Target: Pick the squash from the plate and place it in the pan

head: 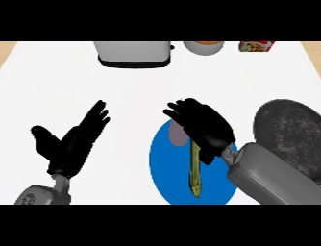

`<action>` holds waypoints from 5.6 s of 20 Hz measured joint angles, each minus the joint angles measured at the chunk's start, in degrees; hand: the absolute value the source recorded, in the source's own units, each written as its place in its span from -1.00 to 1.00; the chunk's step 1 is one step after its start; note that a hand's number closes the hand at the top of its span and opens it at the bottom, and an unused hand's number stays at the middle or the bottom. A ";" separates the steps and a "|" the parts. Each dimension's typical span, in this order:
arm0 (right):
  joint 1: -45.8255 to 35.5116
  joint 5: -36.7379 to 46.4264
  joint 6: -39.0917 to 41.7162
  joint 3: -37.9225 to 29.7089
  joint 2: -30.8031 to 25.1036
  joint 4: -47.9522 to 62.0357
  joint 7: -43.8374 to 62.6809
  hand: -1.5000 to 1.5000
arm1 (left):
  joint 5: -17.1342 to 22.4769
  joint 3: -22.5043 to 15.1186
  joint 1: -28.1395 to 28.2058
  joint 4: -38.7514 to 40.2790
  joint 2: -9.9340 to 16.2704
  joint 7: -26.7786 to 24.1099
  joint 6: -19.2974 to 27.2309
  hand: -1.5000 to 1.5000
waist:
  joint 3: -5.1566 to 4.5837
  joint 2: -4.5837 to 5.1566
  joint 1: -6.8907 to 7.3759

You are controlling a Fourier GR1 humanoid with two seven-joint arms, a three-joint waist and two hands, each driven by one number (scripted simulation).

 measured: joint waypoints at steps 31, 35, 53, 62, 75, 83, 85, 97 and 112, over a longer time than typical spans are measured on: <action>-0.79 7.64 39.09 14.47 20.55 8.95 41.73 -1.00 | -0.98 1.38 2.23 -2.23 -0.60 0.95 -1.58 0.00 | 0.39 0.44 -0.12; 0.37 10.80 40.56 13.18 19.77 8.79 40.59 -1.00 | -1.55 1.69 1.54 -1.82 -1.50 1.03 -1.55 0.00 | 0.40 0.49 -0.29; 0.01 28.12 37.71 12.20 16.43 12.26 28.04 1.00 | -3.92 4.39 1.06 -1.33 -3.48 1.87 -4.06 0.00 | 0.36 0.23 0.10; 15.82 22.99 17.97 -3.02 21.08 1.86 39.94 1.00 | -3.91 5.24 3.17 -2.21 -3.52 1.71 -3.38 0.00 | 0.48 -0.21 -2.41; 25.83 42.66 -2.13 0.82 21.69 -18.83 48.95 1.00 | -5.01 4.52 3.26 -1.47 -4.51 0.89 -3.50 0.00 | 0.42 0.06 -1.62; 32.14 44.49 -14.20 -3.72 21.79 -30.25 46.20 1.00 | -4.64 4.75 3.17 -3.12 -4.11 2.37 -3.92 0.00 | 0.50 0.38 -1.14; 34.66 43.31 -18.11 -5.69 21.34 -31.55 44.62 1.00 | -4.78 4.86 3.23 -2.49 -4.45 1.66 -4.01 0.00 | 0.50 0.48 -1.08; 33.68 31.81 -34.13 -27.71 12.10 -17.36 32.20 1.00 | -5.34 5.96 0.42 -1.17 -5.28 3.22 -4.88 0.00 | 0.46 0.74 -0.32; 21.28 9.31 -57.10 -49.14 1.43 17.81 6.76 1.00 | -6.85 5.72 1.30 -1.94 -6.71 3.32 -5.29 0.00 | 0.51 0.87 0.24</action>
